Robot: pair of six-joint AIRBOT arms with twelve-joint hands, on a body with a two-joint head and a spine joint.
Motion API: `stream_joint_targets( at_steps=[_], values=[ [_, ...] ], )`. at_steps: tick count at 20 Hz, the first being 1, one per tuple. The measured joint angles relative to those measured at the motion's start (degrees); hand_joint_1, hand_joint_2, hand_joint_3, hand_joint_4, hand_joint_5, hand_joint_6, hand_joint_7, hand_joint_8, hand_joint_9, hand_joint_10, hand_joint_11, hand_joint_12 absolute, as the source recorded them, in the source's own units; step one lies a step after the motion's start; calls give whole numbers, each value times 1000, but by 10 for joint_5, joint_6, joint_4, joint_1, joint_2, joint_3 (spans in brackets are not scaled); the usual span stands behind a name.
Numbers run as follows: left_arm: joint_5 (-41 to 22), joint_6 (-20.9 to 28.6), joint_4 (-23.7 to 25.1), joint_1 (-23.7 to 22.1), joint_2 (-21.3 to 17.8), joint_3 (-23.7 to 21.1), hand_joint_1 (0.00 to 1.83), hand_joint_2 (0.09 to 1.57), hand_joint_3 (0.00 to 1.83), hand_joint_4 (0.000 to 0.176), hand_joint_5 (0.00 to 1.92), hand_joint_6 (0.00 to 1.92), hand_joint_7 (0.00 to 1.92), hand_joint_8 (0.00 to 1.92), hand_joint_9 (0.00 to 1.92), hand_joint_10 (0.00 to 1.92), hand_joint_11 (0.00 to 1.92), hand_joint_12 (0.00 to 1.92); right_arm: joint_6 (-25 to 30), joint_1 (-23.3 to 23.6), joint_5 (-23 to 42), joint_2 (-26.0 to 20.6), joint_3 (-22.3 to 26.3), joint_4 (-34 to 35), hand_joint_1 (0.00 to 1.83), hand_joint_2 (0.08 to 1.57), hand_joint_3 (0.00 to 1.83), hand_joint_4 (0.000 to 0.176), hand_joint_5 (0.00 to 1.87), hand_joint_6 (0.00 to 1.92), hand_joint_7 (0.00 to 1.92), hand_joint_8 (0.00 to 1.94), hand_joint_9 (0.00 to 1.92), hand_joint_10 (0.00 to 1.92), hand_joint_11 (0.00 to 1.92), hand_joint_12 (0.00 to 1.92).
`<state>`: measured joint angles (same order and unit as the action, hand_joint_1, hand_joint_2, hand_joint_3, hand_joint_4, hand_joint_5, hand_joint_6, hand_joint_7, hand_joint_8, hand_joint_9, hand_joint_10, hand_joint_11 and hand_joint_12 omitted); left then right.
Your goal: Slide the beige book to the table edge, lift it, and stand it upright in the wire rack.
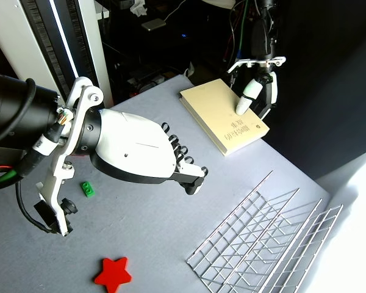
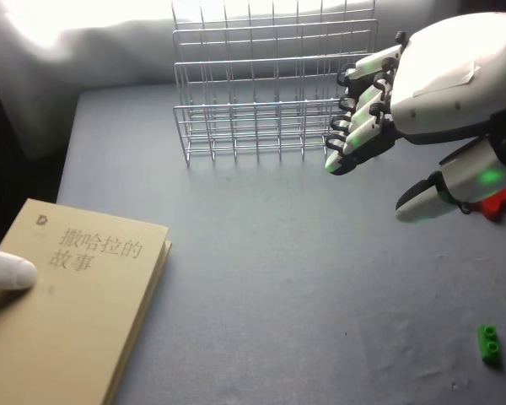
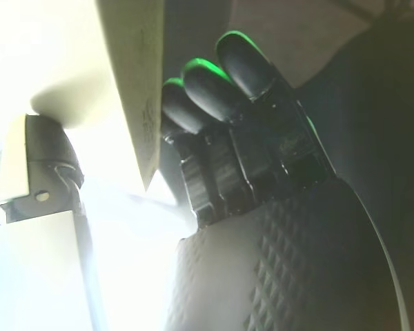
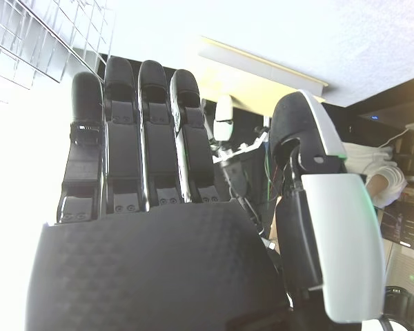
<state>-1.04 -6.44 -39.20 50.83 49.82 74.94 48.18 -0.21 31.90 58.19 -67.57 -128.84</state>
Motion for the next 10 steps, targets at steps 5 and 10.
stream_joint_targets(
  at_steps=[5,10],
  values=[
    [-17,5,4,-29,-9,10,1360,1192,1,0,836,1058,774,1346,773,1502,695,1503,0,0,-1,0,0,2,377,1206,0,0,500,5,504,3,489,6,56,1105],
    [-72,51,9,-45,-18,10,1461,1189,1,0,839,1009,744,1374,768,1483,636,1614,-19,0,-14,-12,0,1,378,1216,1,0,483,1,481,2,481,3,72,1096]
  ],
)
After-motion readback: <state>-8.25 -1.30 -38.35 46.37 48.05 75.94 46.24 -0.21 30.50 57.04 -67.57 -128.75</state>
